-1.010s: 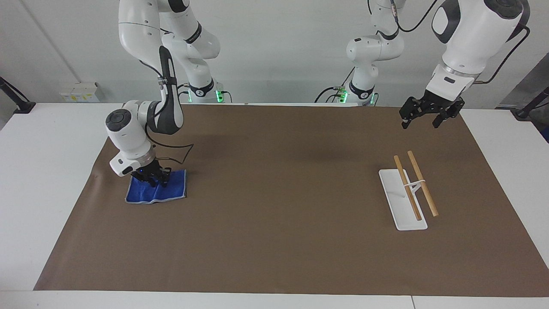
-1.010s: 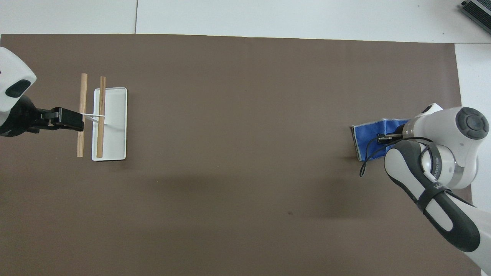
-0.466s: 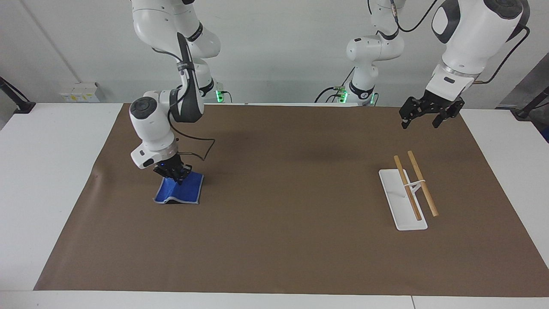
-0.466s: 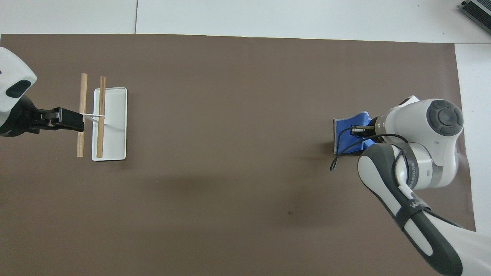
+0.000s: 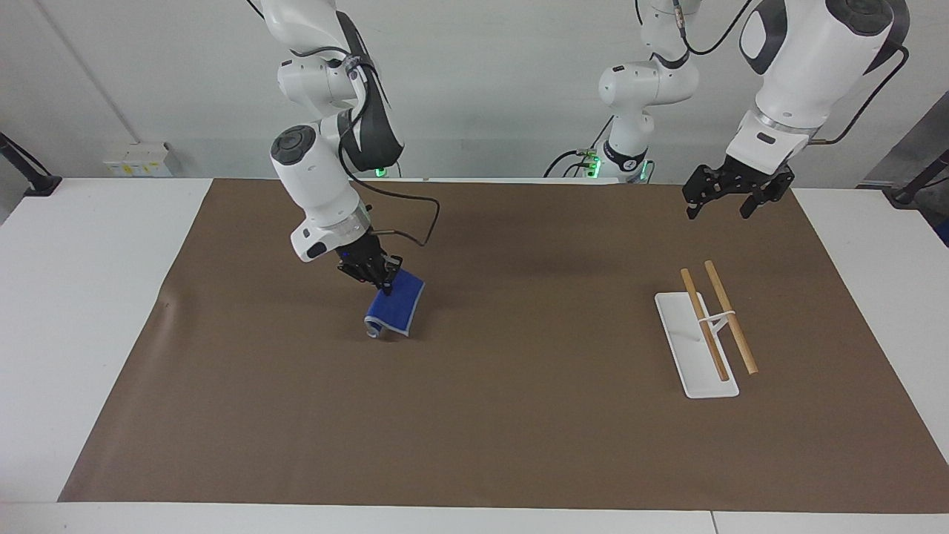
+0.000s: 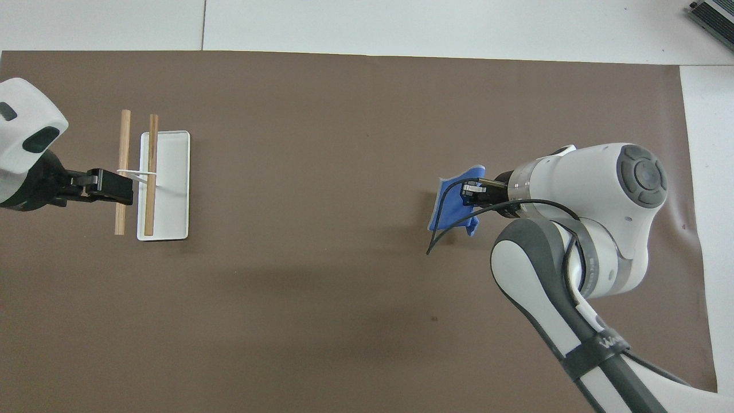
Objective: Right arm passes towel to left arm to hang
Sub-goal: 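Lift the towel with the right gripper while the left gripper approaches, then close the left gripper on the towel held by the right gripper, then carry the towel with the left gripper while the right gripper withdraws, then drape the towel over the wooden sticks with the left gripper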
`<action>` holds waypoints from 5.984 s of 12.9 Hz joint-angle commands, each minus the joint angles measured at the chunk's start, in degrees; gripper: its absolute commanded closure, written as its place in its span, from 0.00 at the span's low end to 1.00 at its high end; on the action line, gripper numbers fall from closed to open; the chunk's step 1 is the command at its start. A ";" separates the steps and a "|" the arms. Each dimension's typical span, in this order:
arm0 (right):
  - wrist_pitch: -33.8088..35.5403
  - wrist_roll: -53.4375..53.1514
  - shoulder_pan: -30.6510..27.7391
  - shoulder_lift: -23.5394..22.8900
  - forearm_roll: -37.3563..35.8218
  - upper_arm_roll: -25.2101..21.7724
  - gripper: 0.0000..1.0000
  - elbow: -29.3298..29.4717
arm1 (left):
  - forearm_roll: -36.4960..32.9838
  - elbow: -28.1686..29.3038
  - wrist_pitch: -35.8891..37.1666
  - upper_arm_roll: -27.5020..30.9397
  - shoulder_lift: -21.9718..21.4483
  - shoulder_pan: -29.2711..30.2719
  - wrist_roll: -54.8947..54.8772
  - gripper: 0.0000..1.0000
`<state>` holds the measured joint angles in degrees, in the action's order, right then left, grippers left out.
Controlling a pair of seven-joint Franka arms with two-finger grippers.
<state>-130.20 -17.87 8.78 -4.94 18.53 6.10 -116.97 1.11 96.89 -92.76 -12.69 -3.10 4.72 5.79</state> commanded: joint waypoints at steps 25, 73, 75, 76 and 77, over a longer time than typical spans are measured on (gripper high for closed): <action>-4.89 -13.77 9.33 6.43 30.51 5.94 1.00 1.57 | 39.58 31.61 -47.07 0.30 -6.39 -19.39 66.09 0.00; 34.92 0.11 -12.82 6.44 -19.50 5.24 0.00 24.41 | 39.84 30.29 -55.60 0.74 -0.68 8.71 31.65 1.00; 35.01 0.29 -12.99 6.35 -19.50 5.24 0.00 24.77 | 39.84 28.80 -55.33 0.82 0.11 11.36 31.65 1.00; 35.19 0.90 -13.08 6.35 -19.41 5.24 0.00 24.77 | 39.84 27.75 -54.90 0.82 0.55 12.58 31.74 1.00; 35.45 0.99 -13.08 6.35 -19.33 5.32 0.00 24.94 | 39.84 26.78 -54.72 0.91 0.99 13.38 31.83 1.00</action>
<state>-96.51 -18.42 -3.45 2.44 0.26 10.75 -94.03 40.35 126.38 -147.65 -11.31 -3.85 16.24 38.11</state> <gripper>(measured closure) 0.000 0.978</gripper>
